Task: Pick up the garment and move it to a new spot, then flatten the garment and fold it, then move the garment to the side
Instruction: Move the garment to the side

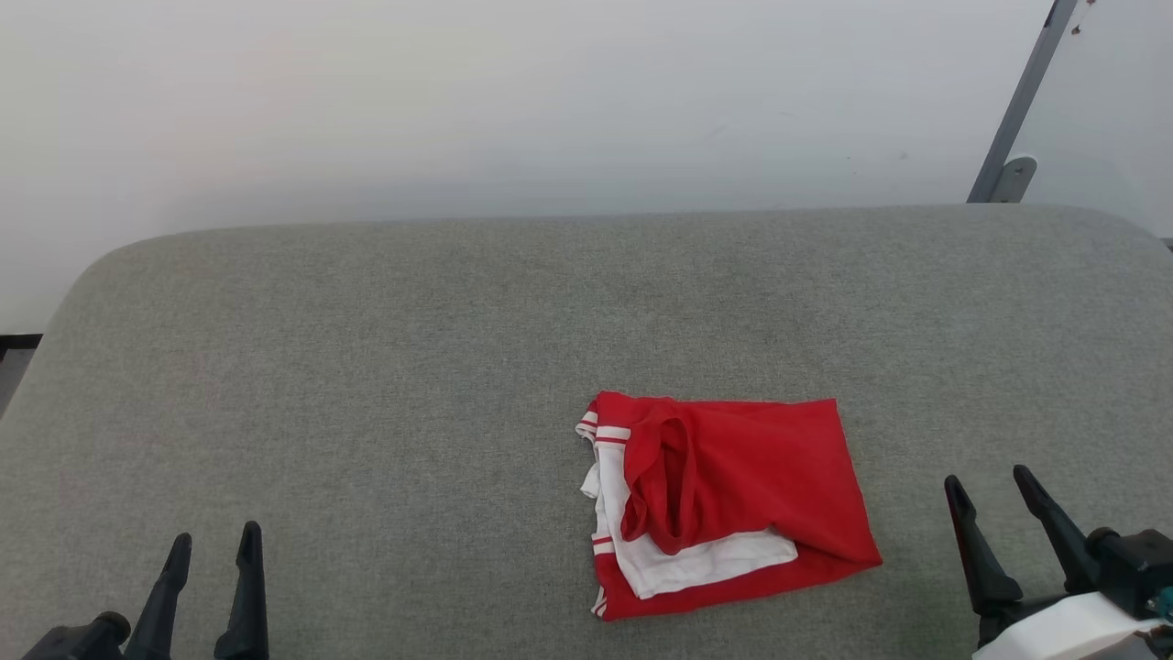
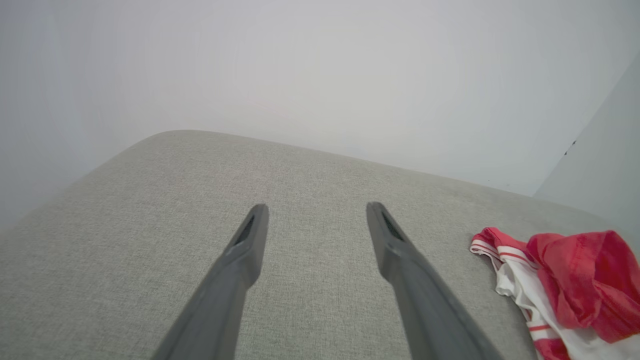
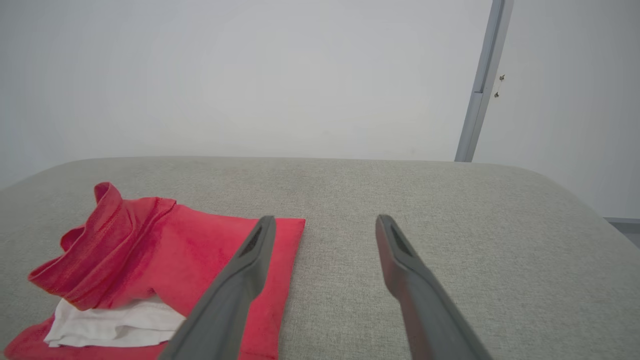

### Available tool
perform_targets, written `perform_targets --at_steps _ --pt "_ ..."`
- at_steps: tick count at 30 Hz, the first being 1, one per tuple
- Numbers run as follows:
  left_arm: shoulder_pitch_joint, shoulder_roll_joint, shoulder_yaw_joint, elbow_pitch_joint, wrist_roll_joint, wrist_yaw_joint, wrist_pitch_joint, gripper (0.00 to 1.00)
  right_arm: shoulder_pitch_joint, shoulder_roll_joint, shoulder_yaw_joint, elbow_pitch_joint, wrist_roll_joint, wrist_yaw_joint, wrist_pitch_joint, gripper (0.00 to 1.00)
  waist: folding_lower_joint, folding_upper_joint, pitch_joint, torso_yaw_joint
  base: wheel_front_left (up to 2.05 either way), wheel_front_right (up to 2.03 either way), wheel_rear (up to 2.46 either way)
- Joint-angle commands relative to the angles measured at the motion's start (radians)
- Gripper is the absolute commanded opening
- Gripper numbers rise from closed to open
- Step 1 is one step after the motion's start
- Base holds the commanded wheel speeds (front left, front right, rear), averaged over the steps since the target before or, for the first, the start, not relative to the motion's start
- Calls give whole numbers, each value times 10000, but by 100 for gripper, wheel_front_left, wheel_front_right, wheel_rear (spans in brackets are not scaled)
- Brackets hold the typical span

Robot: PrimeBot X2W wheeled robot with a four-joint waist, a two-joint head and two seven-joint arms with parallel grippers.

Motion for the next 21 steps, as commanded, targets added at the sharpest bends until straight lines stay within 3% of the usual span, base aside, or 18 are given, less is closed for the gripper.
perform_targets --at_steps 1,14,21 --pt "-65 -27 25 -20 -9 -25 -47 100 105 51 -27 -4 -43 -1 -38 100 0 -1 3 1 0 0 0" --pt "-104 47 128 -27 388 -26 -47 100 130 -25 111 149 16 -2 -39 100 0 -1 48 68 0 0 0" --pt "-260 24 511 -28 1032 -25 -47 100 -391 -636 945 768 462 -1 -37 100 0 -1 99 235 0 0 0"
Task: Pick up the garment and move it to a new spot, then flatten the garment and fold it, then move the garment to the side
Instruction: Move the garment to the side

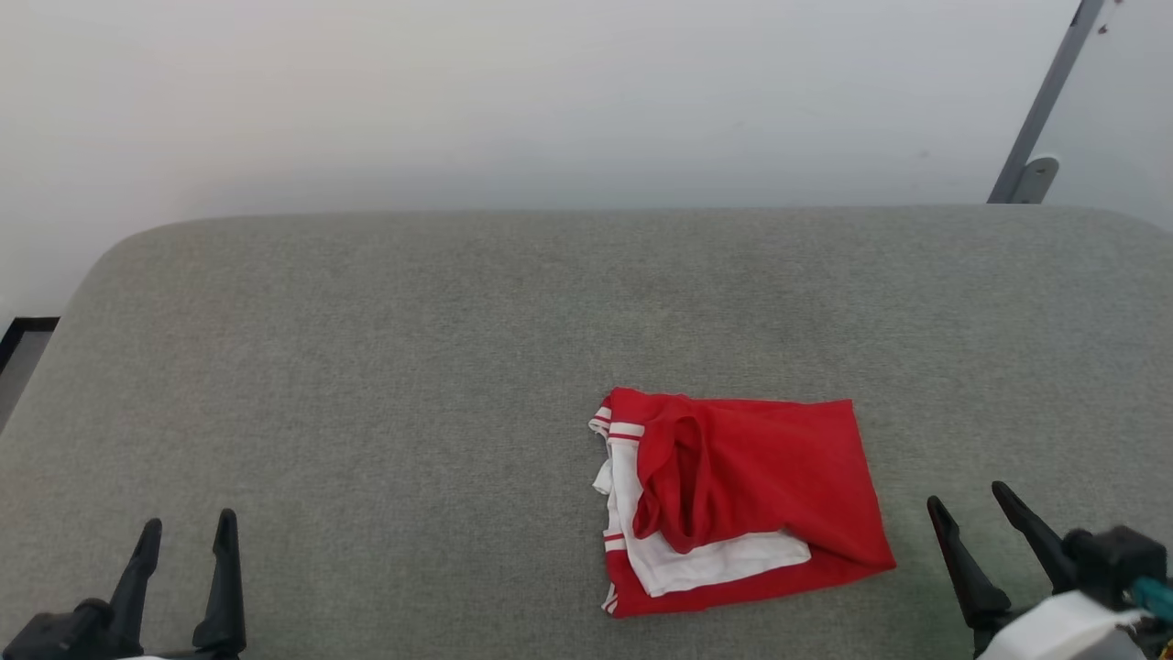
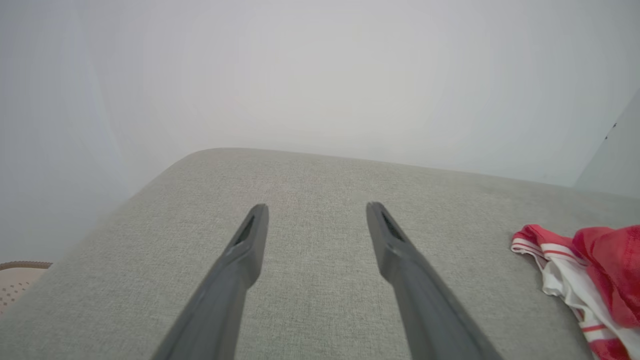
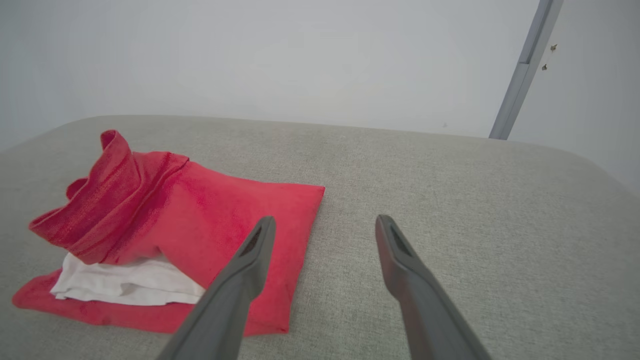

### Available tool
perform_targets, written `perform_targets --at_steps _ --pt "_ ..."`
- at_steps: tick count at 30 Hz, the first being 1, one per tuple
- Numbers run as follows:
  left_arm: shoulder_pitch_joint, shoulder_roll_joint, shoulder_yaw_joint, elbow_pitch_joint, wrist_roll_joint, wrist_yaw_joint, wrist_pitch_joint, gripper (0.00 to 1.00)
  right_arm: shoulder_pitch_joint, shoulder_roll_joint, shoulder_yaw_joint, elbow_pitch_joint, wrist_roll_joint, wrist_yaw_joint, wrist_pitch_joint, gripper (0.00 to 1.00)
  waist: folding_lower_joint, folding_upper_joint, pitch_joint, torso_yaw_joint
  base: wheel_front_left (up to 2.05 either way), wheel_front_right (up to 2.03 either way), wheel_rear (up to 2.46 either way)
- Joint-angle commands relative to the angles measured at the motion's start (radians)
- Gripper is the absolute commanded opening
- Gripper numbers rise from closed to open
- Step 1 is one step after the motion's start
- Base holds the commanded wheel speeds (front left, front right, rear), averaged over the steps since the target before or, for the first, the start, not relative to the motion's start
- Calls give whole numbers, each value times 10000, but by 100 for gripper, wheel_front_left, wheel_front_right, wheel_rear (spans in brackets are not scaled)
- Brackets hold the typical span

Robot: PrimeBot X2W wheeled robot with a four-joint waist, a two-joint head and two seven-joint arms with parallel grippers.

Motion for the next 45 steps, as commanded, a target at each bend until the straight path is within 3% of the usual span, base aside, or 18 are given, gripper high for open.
perform_targets --at_steps 1,11,19,26,32,33,35,39,45 --pt "-114 6 41 -8 63 -25 -47 100 -161 -71 134 58 151 -2 8 100 0 -1 23 42 0 0 0" --pt "-376 -4 -93 -178 365 -26 -47 100 -1803 -1714 2076 487 2392 -1 2356 100 0 -1 432 650 0 0 0" --pt "-934 -64 -541 -19 399 -26 -48 100 -3194 -2798 3130 450 4201 -1 5426 100 0 -1 1060 1413 0 0 0" --pt "-1396 -132 -907 143 305 -26 -48 100 -4021 -2822 3729 1097 5218 -1 8162 100 0 -1 1555 1892 0 0 0" --pt "-1746 -217 -1125 320 209 -26 -48 100 -4460 -2234 4122 1817 5810 -1 9920 100 0 -1 1885 2124 0 0 0" --pt "-1802 -229 -1158 343 180 -26 -48 100 -4506 -2119 4120 1884 5912 1 10047 78 0 -1 1920 2146 0 0 0" --pt "-1914 -250 -1234 392 105 -26 -48 100 -4675 -2095 4260 1884 5870 1 10185 0 0 -1 1979 2185 0 0 0" --pt "-2068 -192 -1282 439 8 -26 -48 100 -4872 -2160 4093 1881 5938 1 9960 0 0 -1 2043 2181 0 0 0" --pt "-2427 -116 -1204 331 -14 -27 -48 100 -5271 -2852 3751 1588 5813 -19 9554 0 0 -1 2183 1908 0 0 0"
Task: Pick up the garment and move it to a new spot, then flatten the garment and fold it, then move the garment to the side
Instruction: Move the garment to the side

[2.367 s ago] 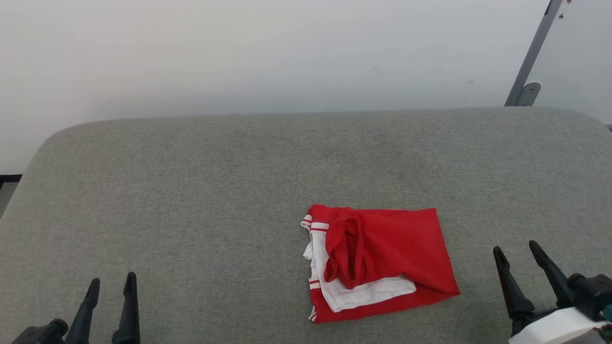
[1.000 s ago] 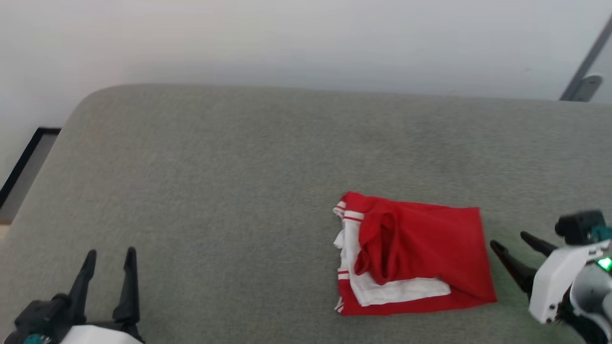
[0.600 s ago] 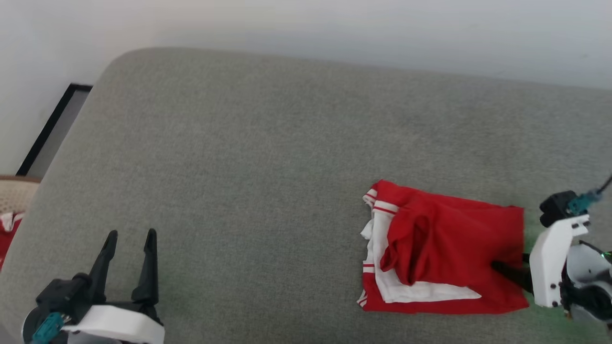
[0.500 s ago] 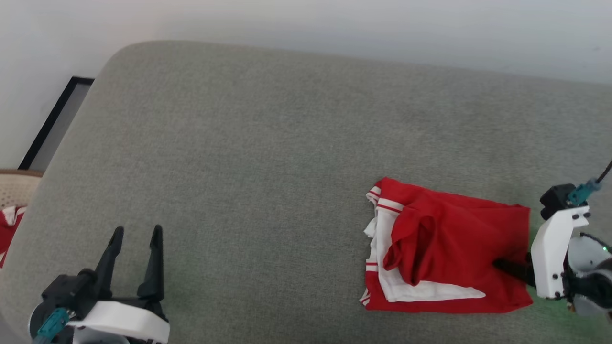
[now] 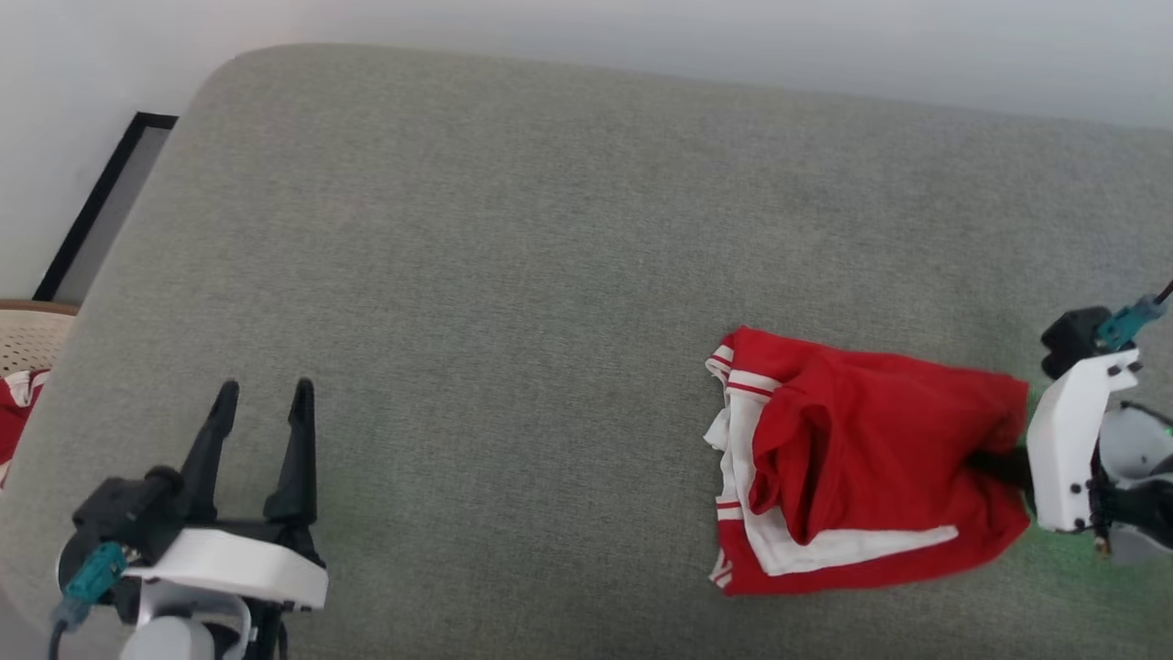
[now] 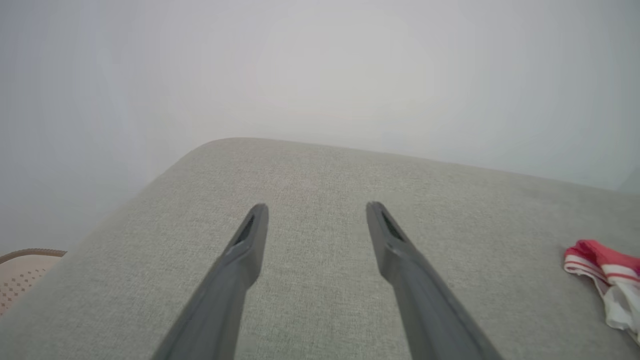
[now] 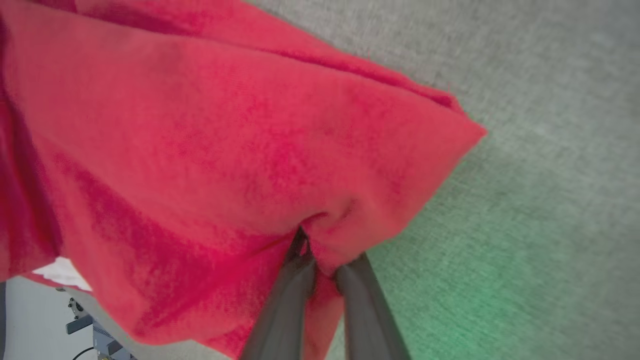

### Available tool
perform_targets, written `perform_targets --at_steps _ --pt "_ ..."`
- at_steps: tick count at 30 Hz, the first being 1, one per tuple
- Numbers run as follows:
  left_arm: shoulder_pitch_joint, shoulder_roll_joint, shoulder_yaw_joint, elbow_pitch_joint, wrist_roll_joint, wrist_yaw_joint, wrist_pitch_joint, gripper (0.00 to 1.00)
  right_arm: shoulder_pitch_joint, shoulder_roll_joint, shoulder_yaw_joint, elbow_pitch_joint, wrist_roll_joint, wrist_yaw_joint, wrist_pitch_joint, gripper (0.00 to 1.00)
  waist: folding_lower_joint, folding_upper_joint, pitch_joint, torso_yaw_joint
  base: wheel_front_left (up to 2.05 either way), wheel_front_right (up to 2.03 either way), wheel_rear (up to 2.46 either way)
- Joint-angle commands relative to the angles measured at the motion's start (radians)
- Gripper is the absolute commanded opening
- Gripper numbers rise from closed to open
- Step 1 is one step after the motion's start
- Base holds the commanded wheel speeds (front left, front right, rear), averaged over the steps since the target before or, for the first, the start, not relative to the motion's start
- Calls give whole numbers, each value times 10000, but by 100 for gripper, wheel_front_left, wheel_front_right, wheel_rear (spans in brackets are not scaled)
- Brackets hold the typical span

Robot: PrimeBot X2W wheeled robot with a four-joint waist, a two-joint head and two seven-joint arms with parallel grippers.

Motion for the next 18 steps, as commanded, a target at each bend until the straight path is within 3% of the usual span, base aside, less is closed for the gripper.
perform_targets --at_steps 1,18 --pt "-169 84 -9 -45 -37 -27 -48 100 -143 -151 -80 1 -102 -63 -149 0 0 0 63 -139 0 0 0" --pt "-1751 538 -1050 82 -7 -27 -48 100 -1173 -1663 -944 -369 -720 -45 -885 0 0 0 646 -2048 0 0 0"
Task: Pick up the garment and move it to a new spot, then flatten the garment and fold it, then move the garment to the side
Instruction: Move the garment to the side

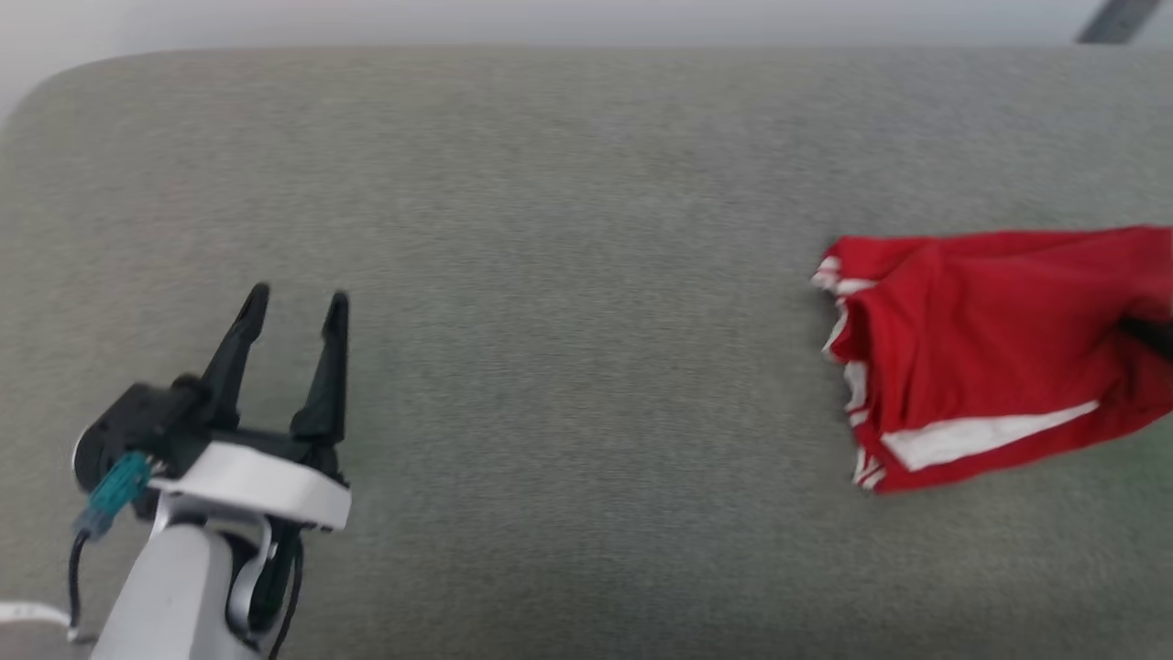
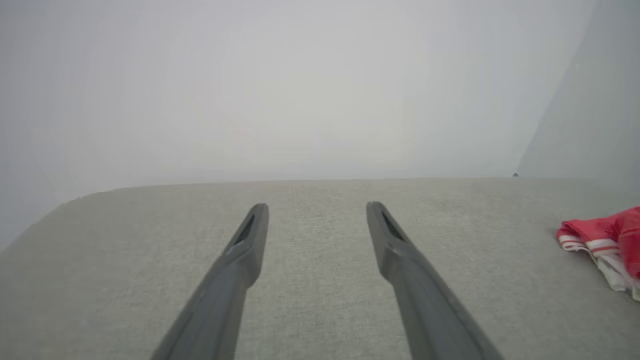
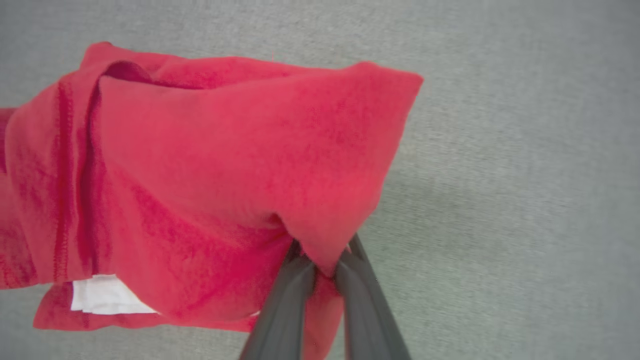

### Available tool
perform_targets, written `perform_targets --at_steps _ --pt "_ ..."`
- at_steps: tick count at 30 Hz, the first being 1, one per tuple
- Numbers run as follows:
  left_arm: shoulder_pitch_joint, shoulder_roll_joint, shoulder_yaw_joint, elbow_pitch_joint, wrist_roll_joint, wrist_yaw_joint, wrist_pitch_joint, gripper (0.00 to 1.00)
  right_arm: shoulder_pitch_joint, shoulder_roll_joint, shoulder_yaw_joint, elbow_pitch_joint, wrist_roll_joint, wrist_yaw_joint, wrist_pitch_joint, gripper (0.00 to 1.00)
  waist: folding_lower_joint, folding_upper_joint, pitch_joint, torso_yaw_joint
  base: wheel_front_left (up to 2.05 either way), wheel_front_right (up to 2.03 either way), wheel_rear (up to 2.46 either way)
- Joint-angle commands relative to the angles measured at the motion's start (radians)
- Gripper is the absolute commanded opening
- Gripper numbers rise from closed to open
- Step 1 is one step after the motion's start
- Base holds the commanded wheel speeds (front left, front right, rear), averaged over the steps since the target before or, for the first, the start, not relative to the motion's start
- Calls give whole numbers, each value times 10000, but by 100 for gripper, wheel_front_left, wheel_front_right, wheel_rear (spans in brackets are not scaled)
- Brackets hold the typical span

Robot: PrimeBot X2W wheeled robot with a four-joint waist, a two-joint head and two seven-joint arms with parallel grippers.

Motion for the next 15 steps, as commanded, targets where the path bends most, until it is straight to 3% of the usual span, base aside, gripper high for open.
perform_targets --at_steps 1,15 --pt "-283 72 -139 43 -5 -27 -48 100 -189 -79 -41 -10 -95 -18 -116 0 0 0 171 -385 0 0 0" --pt "-2125 537 -1912 400 -248 -27 -48 100 -1250 -663 -479 997 -1207 -13 -1558 0 0 0 958 -1839 0 0 0"
